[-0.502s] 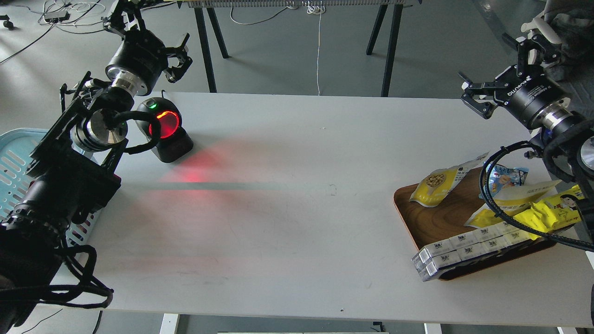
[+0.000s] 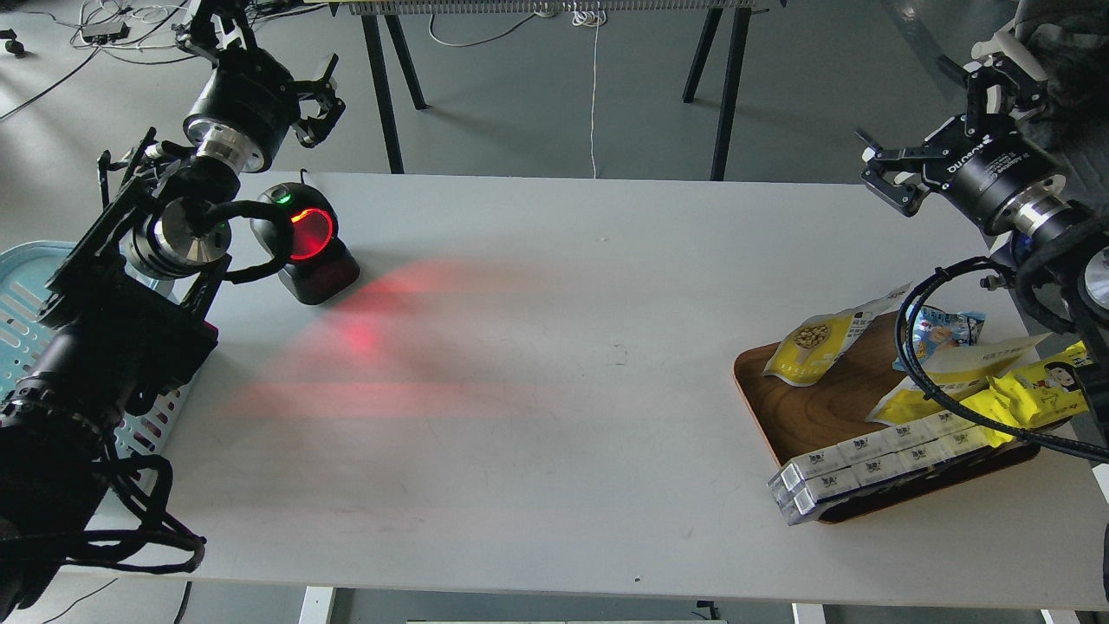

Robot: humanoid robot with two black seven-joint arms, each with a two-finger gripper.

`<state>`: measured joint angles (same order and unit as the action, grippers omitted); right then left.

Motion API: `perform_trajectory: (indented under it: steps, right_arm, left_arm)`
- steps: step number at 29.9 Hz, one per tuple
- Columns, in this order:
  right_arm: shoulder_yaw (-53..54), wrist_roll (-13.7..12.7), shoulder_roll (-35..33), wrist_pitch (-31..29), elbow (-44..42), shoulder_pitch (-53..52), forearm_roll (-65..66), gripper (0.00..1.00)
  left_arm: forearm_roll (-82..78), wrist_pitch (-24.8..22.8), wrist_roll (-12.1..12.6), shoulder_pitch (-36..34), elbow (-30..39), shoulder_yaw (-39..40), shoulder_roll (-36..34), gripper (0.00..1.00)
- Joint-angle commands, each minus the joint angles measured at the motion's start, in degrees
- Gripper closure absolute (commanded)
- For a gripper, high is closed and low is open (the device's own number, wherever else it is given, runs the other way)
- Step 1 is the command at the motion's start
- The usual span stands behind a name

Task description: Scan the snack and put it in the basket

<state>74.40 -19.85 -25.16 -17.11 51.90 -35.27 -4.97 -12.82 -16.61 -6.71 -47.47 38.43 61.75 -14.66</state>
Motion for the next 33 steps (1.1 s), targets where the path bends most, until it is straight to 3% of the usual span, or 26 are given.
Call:
perform_trajectory:
  steps: [1, 7, 18, 27, 33]
  right_arm:
    - [-0.1, -0.1, 0.0, 1.5, -0.1, -0.7, 0.1, 0.01]
    - [-1.4, -0.1, -0.7, 1.7, -0.1, -1.5, 0.2, 0.01]
    - [-21.2, -0.1, -4.2, 3.7, -5.8, -22.7, -0.4, 0.01]
    - [-52.8, -0.1, -2.8, 5.9, -7.8, -45.5, -0.5, 0.01]
    - [-74.3, -0.8, 0.8, 5.9, -6.7, -55.0, -0.4, 0.01]
  left_arm:
    - [0.0, -0.1, 0.2, 0.0, 0.0, -0.3, 0.2, 0.0]
    - [-0.4, 0.7, 0.2, 0.0, 0.0, -0.5, 0.1, 0.0]
    - [-0.7, 1.5, 0.0, 0.4, -0.8, -0.6, -1.7, 0.0]
    - [-0.6, 0.8, -0.4, 1.2, -0.1, -0.5, -4.8, 0.0]
    - [-0.5, 0.7, -0.5, 2.9, 0.0, -0.5, -3.9, 0.0]
